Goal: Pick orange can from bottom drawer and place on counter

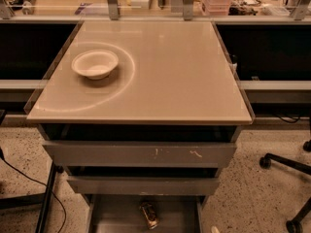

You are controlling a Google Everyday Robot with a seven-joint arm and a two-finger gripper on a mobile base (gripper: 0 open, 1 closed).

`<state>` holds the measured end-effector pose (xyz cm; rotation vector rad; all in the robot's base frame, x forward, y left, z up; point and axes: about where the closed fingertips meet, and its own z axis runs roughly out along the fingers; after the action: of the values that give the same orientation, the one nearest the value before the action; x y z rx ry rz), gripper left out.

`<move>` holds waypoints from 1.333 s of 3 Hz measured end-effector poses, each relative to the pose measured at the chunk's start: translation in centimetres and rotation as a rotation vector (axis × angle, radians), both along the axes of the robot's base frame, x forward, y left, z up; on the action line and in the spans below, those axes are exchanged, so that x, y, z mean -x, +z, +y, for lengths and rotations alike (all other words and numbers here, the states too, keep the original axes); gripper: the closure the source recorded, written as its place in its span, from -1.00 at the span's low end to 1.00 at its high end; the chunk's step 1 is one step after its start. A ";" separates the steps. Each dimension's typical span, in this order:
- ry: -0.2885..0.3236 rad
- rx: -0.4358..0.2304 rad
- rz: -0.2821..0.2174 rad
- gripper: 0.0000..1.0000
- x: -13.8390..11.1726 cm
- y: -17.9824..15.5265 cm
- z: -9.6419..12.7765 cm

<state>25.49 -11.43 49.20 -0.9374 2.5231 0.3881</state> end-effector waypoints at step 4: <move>-0.032 -0.098 -0.166 -1.00 -4.9 -3.4 0.9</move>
Offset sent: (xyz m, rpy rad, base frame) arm 0.0321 -0.0008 -0.0149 -0.0102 -0.0876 -0.0210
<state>30.36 -10.51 45.78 -0.8550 2.3438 0.4036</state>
